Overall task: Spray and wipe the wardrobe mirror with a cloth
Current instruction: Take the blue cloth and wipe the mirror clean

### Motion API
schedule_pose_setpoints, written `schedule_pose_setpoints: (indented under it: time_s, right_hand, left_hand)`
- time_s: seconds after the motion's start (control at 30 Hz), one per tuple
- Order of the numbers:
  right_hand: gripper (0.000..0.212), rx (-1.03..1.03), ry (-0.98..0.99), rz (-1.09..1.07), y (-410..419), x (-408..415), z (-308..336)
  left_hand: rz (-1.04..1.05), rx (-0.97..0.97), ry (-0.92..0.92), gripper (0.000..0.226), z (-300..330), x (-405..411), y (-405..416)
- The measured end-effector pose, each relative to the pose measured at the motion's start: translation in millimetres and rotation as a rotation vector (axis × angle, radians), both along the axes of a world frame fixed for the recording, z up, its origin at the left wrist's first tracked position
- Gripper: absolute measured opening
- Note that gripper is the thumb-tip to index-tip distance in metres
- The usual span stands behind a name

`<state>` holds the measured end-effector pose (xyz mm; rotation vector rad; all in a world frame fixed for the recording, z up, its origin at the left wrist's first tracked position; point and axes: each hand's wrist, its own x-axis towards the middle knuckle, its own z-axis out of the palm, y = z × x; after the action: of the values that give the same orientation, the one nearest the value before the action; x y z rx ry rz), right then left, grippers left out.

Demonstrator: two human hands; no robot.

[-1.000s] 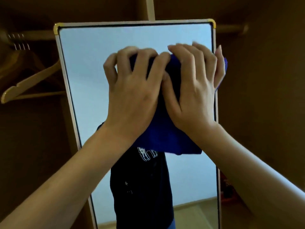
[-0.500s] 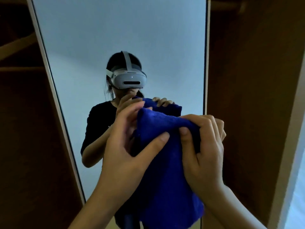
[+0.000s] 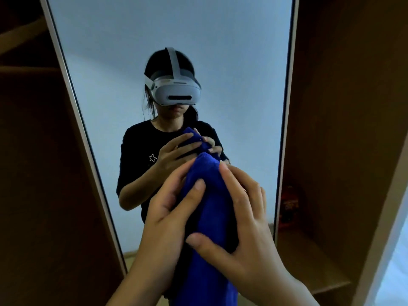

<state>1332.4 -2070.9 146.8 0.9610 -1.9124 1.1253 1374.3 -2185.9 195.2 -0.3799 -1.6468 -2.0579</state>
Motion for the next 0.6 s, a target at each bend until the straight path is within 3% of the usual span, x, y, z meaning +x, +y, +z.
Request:
schedule_pose_setpoints:
  time_s: [0.17,0.27,0.37,0.6]
  right_hand:
    - [0.073,-0.030,0.192,-0.201,-6.8,-11.7,-15.9]
    - [0.072,-0.054,0.244,-0.235,-9.1,-19.5,-22.3]
    - [0.067,-0.074,0.265,-0.283,-12.8,-29.4,-22.1]
    - [0.052,-0.103,0.257,-0.336,-14.5,-43.6,-19.9]
  left_hand:
    - [0.011,-0.206,0.107,0.030,-5.5,-0.4,-1.4]
    - [0.205,-0.337,0.158,0.035,-12.2,-1.3,3.1]
    - [0.545,-0.577,0.249,0.037,-19.3,-5.7,-2.1]
    - [0.661,-0.783,0.403,0.041,-32.4,-14.6,-9.6]
